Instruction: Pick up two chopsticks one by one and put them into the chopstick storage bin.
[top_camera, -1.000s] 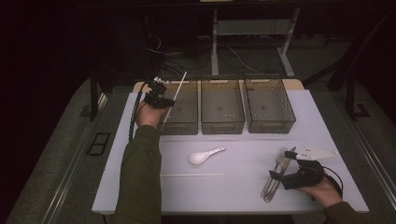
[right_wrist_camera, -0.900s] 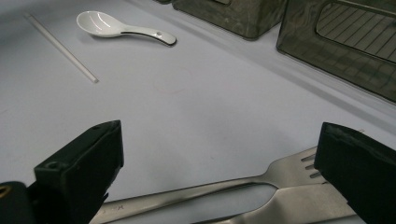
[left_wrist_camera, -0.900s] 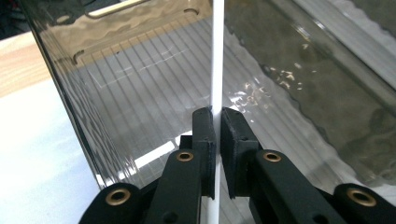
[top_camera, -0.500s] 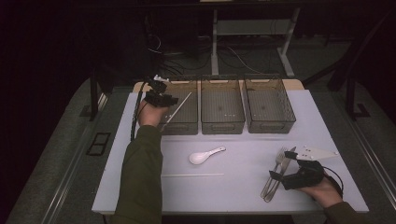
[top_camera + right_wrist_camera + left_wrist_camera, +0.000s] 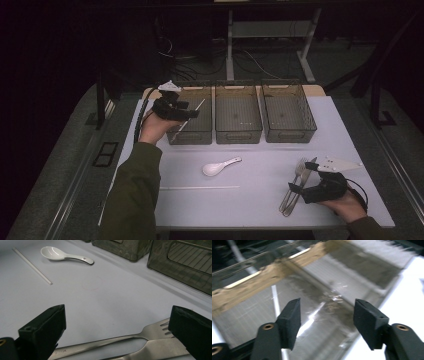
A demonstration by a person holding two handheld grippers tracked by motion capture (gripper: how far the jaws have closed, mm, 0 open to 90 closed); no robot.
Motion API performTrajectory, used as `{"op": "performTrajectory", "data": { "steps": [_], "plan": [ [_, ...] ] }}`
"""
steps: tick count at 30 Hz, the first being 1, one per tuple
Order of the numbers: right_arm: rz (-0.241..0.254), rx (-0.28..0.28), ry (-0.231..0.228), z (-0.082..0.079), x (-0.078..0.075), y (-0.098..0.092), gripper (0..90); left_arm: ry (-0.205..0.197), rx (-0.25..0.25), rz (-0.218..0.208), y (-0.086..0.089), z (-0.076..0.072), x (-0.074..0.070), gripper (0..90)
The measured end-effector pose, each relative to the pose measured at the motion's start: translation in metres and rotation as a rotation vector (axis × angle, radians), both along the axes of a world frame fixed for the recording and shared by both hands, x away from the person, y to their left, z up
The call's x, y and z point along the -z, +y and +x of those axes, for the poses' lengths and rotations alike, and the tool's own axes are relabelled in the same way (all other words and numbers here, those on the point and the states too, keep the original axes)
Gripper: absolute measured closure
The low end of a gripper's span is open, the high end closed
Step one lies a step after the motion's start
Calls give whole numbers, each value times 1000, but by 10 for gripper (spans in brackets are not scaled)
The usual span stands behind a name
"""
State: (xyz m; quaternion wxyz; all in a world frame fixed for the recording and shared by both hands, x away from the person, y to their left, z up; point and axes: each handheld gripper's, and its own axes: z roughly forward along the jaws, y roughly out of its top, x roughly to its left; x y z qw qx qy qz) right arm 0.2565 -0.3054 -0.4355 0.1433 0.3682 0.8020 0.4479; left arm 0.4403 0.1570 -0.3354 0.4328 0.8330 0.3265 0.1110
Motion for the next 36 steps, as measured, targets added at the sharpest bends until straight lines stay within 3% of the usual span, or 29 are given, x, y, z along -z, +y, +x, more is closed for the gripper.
{"op": "performTrajectory", "data": {
  "steps": [7,15,27,31,36],
  "plan": [
    [1,0,1,0,0,0,14,-40,87,16,-2,-36,-2,322],
    [3,3,7,-1,0,1,14,-98,134,-15,-5,-77,4,317],
    [22,-2,-4,-1,1,4,13,-109,192,-22,-10,-124,35,313],
    [23,-9,-12,-2,2,8,13,-99,197,37,-8,-134,51,314],
    [23,-11,-11,-2,2,10,13,-94,207,56,-3,-144,63,318]
  ]
}}
